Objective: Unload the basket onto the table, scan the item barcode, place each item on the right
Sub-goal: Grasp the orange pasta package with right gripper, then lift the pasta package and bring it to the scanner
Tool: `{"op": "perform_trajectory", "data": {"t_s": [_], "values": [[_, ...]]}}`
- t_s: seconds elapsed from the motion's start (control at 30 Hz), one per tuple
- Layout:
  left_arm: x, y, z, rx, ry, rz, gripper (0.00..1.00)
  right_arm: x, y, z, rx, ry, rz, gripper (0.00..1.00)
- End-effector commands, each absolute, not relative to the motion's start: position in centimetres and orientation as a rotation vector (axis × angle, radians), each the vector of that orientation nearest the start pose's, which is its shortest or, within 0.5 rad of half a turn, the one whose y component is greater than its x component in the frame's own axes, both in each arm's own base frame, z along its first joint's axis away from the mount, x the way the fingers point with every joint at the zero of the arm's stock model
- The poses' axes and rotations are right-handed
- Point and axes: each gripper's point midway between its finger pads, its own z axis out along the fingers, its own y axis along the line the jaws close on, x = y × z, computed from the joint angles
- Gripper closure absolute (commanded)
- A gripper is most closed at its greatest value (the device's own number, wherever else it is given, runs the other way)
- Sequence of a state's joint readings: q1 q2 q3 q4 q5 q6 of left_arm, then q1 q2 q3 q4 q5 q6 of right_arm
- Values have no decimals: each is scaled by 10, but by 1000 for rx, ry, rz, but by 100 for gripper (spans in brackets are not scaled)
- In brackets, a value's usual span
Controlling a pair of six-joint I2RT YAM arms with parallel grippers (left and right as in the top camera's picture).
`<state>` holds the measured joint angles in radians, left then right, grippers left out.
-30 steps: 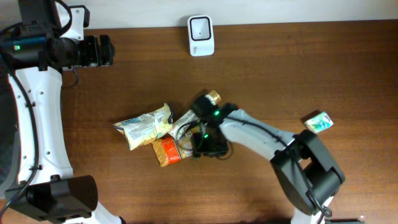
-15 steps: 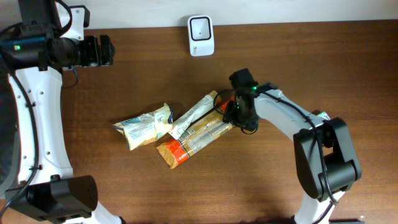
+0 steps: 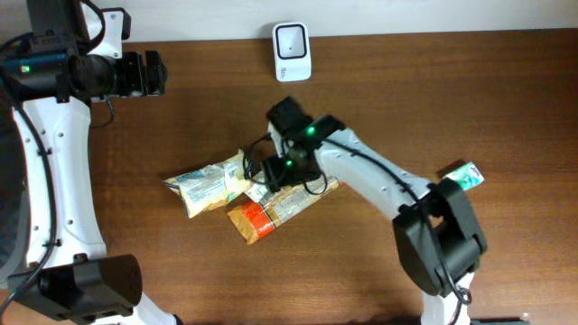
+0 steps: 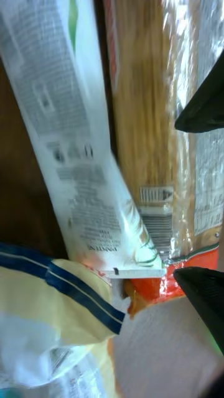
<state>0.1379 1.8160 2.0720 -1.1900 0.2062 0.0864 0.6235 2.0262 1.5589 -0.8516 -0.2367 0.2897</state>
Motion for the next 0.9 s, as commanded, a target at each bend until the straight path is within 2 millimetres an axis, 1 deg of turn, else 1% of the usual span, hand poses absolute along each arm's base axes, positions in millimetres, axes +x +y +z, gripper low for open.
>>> {"op": "perform_trajectory", "data": {"t_s": [0.0, 0.03, 0.07, 0.1, 0.13, 0.17, 0.2, 0.27, 0.3, 0.37, 0.4, 0.43, 0.47, 0.5, 0.53, 0.57, 0.63, 0.67, 0.7, 0.73, 0.77, 0.83, 0.87], "values": [[450, 27, 298, 39, 2475, -159, 1, 359, 256, 27, -702, 2871, 151, 30], [450, 27, 298, 40, 2475, -159, 1, 376, 245, 20, -843, 2794, 67, 27], [450, 27, 298, 39, 2475, -159, 1, 387, 239, 16, -897, 2760, 58, 27], [450, 27, 298, 40, 2475, -159, 1, 397, 227, 11, -910, 2754, 47, 27], [450, 27, 298, 40, 2475, -159, 1, 401, 212, 7, -884, 2783, 49, 27], [450, 27, 298, 40, 2475, -159, 1, 399, 200, 5, -857, 2824, 58, 27], [450, 27, 298, 40, 2475, -159, 1, 392, 185, 3, -820, 2894, 96, 27], [450, 27, 298, 40, 2475, -159, 1, 370, 175, 2, -791, 3009, 221, 27], [450, 27, 298, 40, 2475, -159, 1, 352, 172, 3, -791, 3088, 271, 27], [450, 27, 298, 40, 2475, -159, 1, 306, 165, 11, -803, 3276, 347, 27], [450, 27, 298, 40, 2475, -159, 1, 291, 165, 16, -810, 3337, 392, 25], [450, 27, 298, 40, 2475, -159, 1, 273, 173, 25, -950, 3333, 564, 25], [450, 27, 298, 40, 2475, -159, 1, 266, 176, 30, -1101, 3279, 669, 23], [450, 27, 298, 40, 2475, -159, 1, 264, 181, 32, -1216, 3205, 742, 19], [450, 27, 298, 40, 2475, -159, 1, 262, 191, 37, -1304, 3110, 868, 14], [450, 27, 298, 40, 2475, -159, 1, 262, 197, 39, -1363, 3039, 942, 12], [450, 27, 298, 40, 2475, -159, 1, 263, 195, 27, -1380, 3018, 916, 11], [450, 27, 298, 39, 2475, -159, 1, 261, 193, 18, -1386, 3014, 897, 11], [450, 27, 298, 40, 2475, -159, 1, 255, 185, 1, -1404, 3032, 841, 11], [450, 27, 298, 40, 2475, -159, 1, 243, 177, -12, -1404, 3067, 826, 12], [450, 27, 298, 40, 2475, -159, 1, 238, 175, -14, -1392, 3088, 832, 29], [450, 27, 298, 40, 2475, -159, 1, 237, 177, -14, -1347, 3111, 850, 75], [450, 27, 298, 40, 2475, -159, 1, 237, 177, -14, -1339, 3116, 848, 75]]}}
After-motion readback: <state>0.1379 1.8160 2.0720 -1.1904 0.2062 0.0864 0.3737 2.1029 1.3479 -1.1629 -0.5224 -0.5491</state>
